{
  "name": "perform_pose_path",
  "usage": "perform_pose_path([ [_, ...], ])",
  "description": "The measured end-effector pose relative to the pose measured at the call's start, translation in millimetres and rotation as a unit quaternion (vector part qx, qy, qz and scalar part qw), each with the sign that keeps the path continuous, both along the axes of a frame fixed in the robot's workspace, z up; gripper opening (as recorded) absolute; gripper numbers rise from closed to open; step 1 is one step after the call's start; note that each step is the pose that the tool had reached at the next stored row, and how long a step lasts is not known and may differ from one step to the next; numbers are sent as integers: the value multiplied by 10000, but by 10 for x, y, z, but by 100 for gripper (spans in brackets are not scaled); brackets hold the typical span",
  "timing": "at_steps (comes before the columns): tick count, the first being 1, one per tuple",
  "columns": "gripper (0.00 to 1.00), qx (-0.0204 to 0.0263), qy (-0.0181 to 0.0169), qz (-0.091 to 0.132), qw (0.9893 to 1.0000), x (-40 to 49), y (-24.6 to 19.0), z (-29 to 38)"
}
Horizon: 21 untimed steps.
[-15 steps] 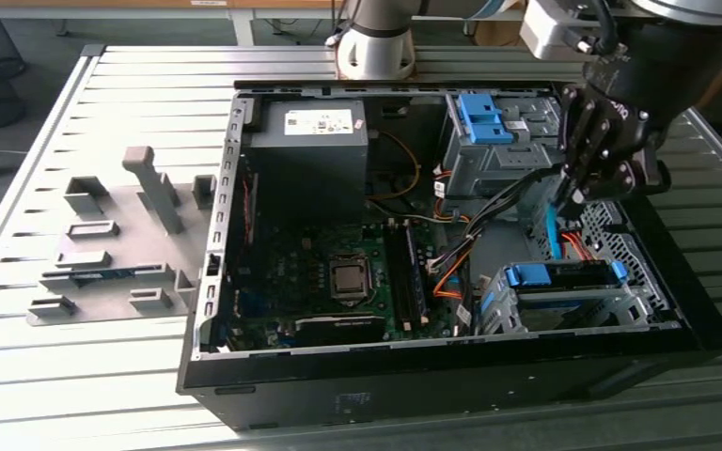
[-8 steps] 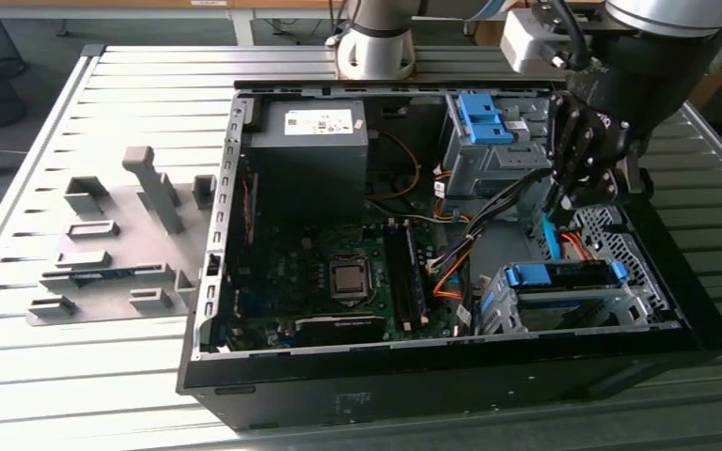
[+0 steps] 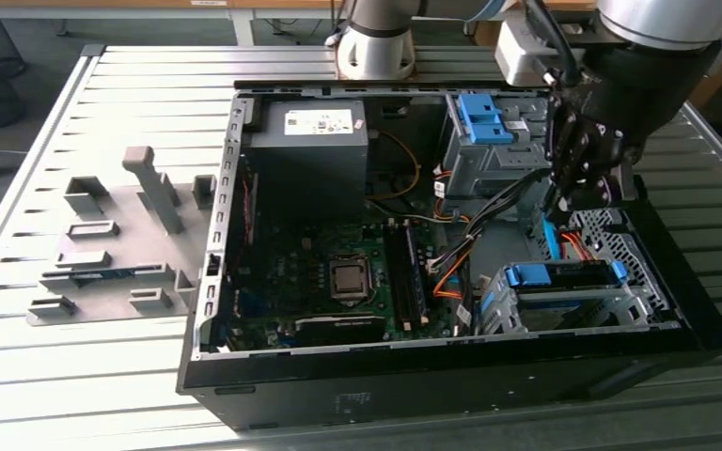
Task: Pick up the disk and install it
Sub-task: 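Insert the second disk wire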
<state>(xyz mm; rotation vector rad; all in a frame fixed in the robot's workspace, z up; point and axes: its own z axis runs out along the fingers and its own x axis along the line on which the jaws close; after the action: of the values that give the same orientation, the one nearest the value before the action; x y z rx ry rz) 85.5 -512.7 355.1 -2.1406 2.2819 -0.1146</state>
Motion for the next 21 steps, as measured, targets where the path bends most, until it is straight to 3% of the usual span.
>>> perform_pose_path([
  [7, 16, 6, -78, 18, 10000, -28, -161, -49],
  [12, 16, 12, -150, 34, 9999, -32, -186, -64],
  [13, 16, 41, -162, 39, 9999, -32, -190, -66],
  [16, 16, 214, -175, 42, 9996, -33, -213, -74],
  [18, 16, 265, -179, 43, 9995, -33, -253, -87],
  [21, 16, 301, -184, 44, 9994, -34, -327, -108],
])
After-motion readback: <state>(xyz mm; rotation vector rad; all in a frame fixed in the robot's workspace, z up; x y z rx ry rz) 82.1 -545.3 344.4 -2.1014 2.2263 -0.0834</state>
